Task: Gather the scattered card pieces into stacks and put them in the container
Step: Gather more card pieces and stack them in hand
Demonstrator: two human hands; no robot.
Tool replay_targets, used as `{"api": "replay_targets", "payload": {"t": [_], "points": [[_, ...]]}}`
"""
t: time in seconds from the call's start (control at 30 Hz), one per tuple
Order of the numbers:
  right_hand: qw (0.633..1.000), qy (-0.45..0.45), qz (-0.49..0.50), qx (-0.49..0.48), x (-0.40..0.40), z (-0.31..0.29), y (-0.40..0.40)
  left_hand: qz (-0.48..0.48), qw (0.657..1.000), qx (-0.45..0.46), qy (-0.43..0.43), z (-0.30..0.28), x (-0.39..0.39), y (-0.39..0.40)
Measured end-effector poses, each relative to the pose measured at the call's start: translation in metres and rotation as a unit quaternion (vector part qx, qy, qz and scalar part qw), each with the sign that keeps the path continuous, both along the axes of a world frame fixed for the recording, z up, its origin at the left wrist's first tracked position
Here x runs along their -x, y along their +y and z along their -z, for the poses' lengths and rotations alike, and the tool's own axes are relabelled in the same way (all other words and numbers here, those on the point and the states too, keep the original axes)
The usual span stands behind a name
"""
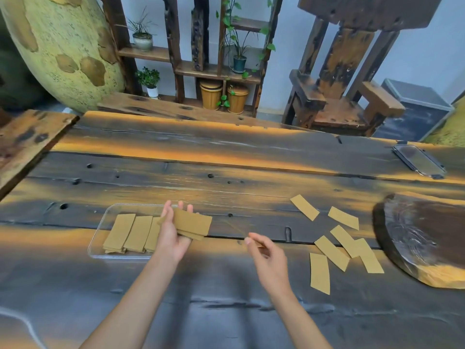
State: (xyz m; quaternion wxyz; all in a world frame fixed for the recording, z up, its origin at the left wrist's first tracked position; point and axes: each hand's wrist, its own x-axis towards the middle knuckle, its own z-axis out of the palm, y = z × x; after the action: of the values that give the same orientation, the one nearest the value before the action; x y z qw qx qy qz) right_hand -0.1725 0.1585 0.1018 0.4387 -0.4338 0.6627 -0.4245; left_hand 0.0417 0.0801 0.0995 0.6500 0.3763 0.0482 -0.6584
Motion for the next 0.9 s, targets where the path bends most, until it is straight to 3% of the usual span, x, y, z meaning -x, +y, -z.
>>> {"api": "replay_targets", "payload": {"t": [0.13, 0.4, 0.53, 0.67, 0.73, 0.8, 0.9], "points": [[0.999, -0.013, 0.029, -0.017, 0.002, -0.007, -0.009, 0.018, 1.0, 0.002, 0.01, 0.001, -0.006, 0.007], [0.972, -0.212, -0.041, -0.096, -0.033, -0.02, -0.024, 0.119, 0.989, 0.019, -0.09, -0.007, 0.035, 0.012], [0.988, -0.122, -0.038, -0.09, -0.046, -0.017, -0.028, 0.153, 0.982, 0.073, -0.08, -0.013, 0.056, 0.009], [0.991, 0.116, -0.047, -0.038, -0.035, -0.009, -0.031, 0.113, 0.989, 0.077, -0.05, -0.008, 0.063, 0.006], [0.994, 0.112, -0.015, -0.011, -0.026, -0.003, -0.031, 0.084, 0.994, 0.063, 0.011, -0.007, 0.062, 0.004], [0.998, 0.046, 0.038, 0.003, -0.024, 0.001, -0.034, 0.063, 0.994, 0.055, 0.072, -0.006, 0.066, 0.003], [0.992, -0.056, 0.114, 0.005, -0.033, -0.002, -0.04, 0.079, 0.99, 0.062, 0.094, -0.008, 0.092, 0.008]]}}
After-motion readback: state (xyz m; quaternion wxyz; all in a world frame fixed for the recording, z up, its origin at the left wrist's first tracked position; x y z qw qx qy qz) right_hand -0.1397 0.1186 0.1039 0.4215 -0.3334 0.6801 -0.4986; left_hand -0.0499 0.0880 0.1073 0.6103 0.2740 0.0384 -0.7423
